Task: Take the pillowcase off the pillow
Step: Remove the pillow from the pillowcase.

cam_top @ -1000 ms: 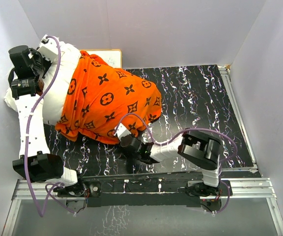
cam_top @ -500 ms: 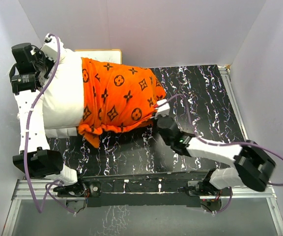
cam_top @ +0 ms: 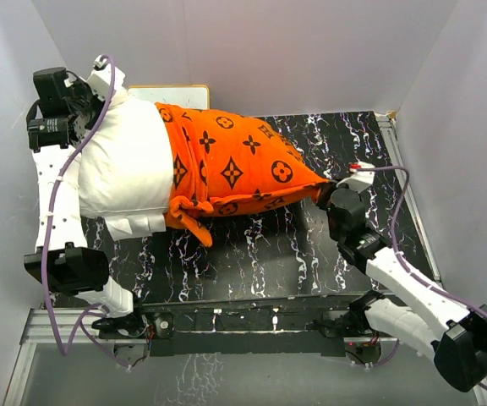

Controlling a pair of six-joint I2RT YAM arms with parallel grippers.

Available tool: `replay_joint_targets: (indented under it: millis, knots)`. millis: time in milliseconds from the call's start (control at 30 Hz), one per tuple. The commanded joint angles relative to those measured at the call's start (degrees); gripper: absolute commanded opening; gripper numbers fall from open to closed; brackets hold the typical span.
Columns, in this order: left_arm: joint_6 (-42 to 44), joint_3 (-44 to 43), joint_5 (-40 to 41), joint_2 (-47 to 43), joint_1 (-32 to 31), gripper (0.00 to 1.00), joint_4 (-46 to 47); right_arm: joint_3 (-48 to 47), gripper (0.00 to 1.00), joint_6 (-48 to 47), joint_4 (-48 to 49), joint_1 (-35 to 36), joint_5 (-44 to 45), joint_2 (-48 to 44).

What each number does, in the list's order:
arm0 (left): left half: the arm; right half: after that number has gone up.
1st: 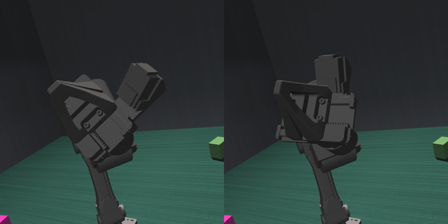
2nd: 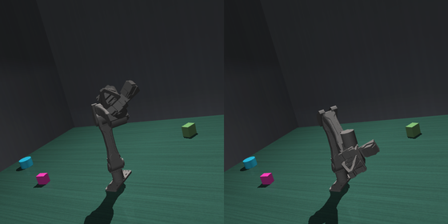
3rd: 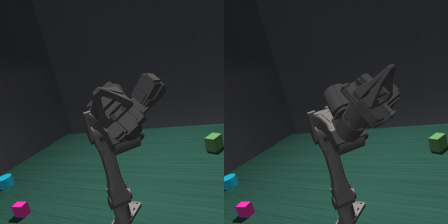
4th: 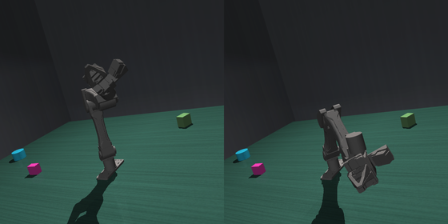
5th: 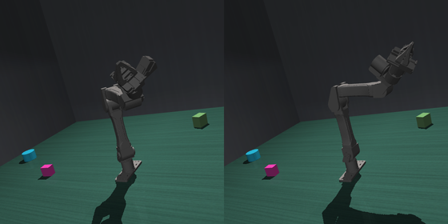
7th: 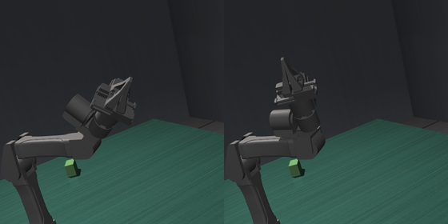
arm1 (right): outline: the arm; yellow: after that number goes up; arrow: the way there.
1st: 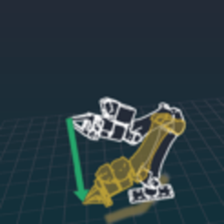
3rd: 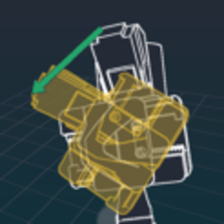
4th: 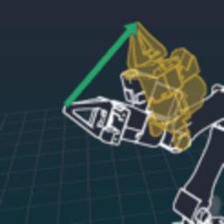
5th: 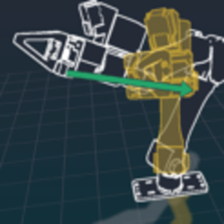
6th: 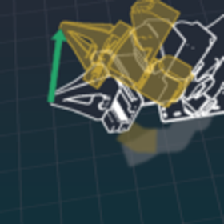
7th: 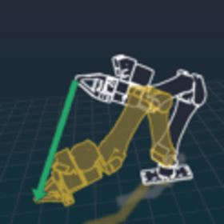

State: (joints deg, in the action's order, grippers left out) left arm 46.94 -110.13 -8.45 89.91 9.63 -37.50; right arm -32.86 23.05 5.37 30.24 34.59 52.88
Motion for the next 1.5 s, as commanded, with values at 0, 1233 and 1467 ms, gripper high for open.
replay_joint_targets:
  millis: [0, 1233, 1467]
  knots:
    - [10.06, 0.03, 5.42, -6.3, 1.71, 0.0, 19.65, -1.26, 0.08, 6.44, -4.8, -8.88, 7.45, -3.66]
    - [2.34, 13.19, -4.2, -4.4, 8.52, 0.0, 21.69, -7.96, 0.59, 2.58, -8.16, -28.01, -26.41, -4.5]
    - [-9.27, 0.97, -10.72, -1.5, 4.04, 0.0, 12.42, -16.43, 0.65, -4.34, 0.75, -22.83, -45.49, 15.29]
